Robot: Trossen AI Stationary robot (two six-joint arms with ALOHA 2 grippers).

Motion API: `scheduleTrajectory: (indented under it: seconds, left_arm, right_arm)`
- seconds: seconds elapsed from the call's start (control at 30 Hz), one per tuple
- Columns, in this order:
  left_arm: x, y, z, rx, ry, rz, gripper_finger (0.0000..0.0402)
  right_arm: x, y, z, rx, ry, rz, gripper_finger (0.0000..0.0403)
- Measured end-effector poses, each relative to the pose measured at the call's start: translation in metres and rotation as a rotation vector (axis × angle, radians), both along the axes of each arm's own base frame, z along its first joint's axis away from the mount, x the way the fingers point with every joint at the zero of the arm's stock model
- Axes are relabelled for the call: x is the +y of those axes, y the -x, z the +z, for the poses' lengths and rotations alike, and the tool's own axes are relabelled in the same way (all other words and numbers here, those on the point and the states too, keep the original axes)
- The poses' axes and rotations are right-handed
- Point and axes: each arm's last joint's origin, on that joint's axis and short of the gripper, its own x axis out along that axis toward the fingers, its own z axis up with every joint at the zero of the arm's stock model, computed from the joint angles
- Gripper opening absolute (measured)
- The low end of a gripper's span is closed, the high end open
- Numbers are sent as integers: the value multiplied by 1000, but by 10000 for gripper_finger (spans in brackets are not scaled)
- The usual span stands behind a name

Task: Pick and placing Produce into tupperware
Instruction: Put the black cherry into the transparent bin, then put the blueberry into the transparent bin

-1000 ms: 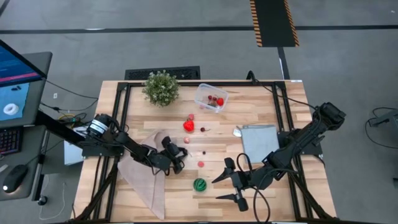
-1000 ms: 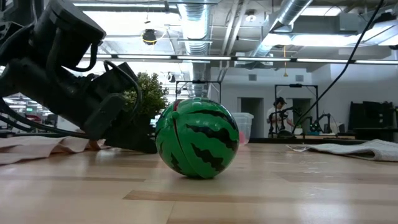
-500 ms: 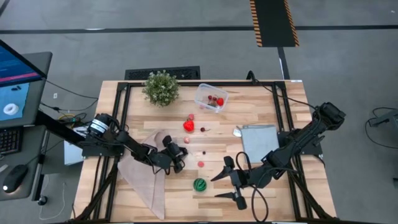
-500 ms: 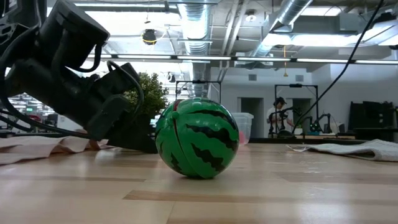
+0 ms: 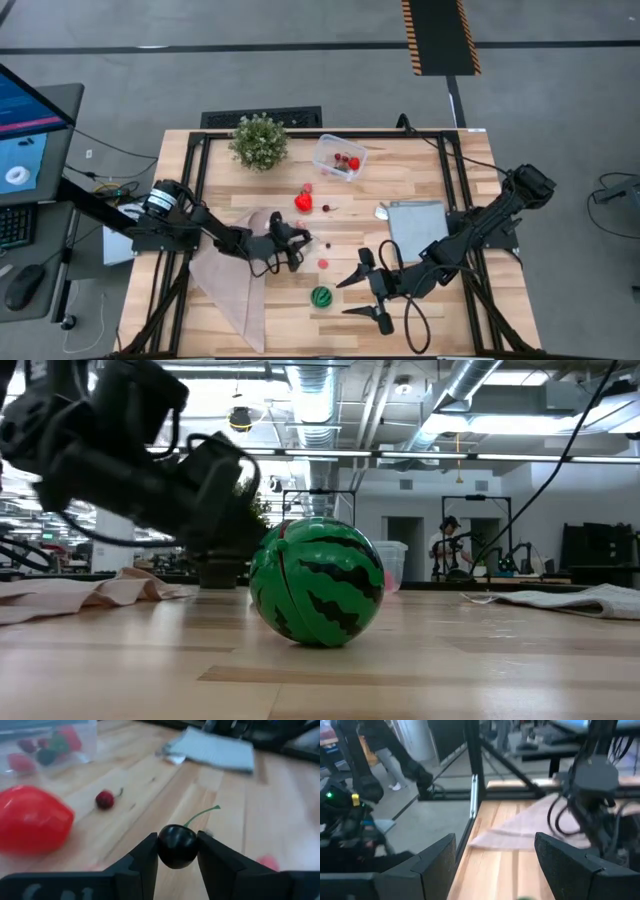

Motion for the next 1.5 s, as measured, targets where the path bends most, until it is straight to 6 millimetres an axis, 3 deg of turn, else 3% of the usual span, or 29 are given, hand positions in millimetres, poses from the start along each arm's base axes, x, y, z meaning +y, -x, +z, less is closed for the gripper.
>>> scheduleTrajectory:
  seconds: [0.2, 0.4, 0.53, 0.7, 0.83, 0.93, 1.03, 1.2, 1.5]
  left_arm:
    - [26, -23, 13, -65, 56, -32, 109]
    - [65, -54, 36, -121, 78, -55, 110]
    - [102, -72, 61, -81, 89, -8, 114]
    - [154, -87, 102, 2, 91, 63, 111]
    - [195, -93, 133, 97, 119, 112, 113]
    - [220, -91, 144, 166, 149, 166, 113]
    - [232, -85, 144, 191, 170, 193, 113]
    - [236, -80, 136, 218, 156, 192, 121]
    - [236, -81, 137, 206, 151, 184, 208]
  right_arm:
    - [-3, -3, 2, -28, 31, -2, 295]
    - [-6, 9, 23, -108, 54, 20, 295]
    - [-4, 24, 40, -149, 20, 53, 295]
    - [11, 38, 42, -179, 77, 131, 295]
    - [18, 45, 42, -181, 77, 164, 295]
    - [19, 46, 42, -181, 77, 165, 295]
    - [19, 46, 42, -180, 77, 166, 295]
    - [19, 45, 42, -181, 80, 163, 295]
    - [12, 39, 41, -174, 79, 135, 295]
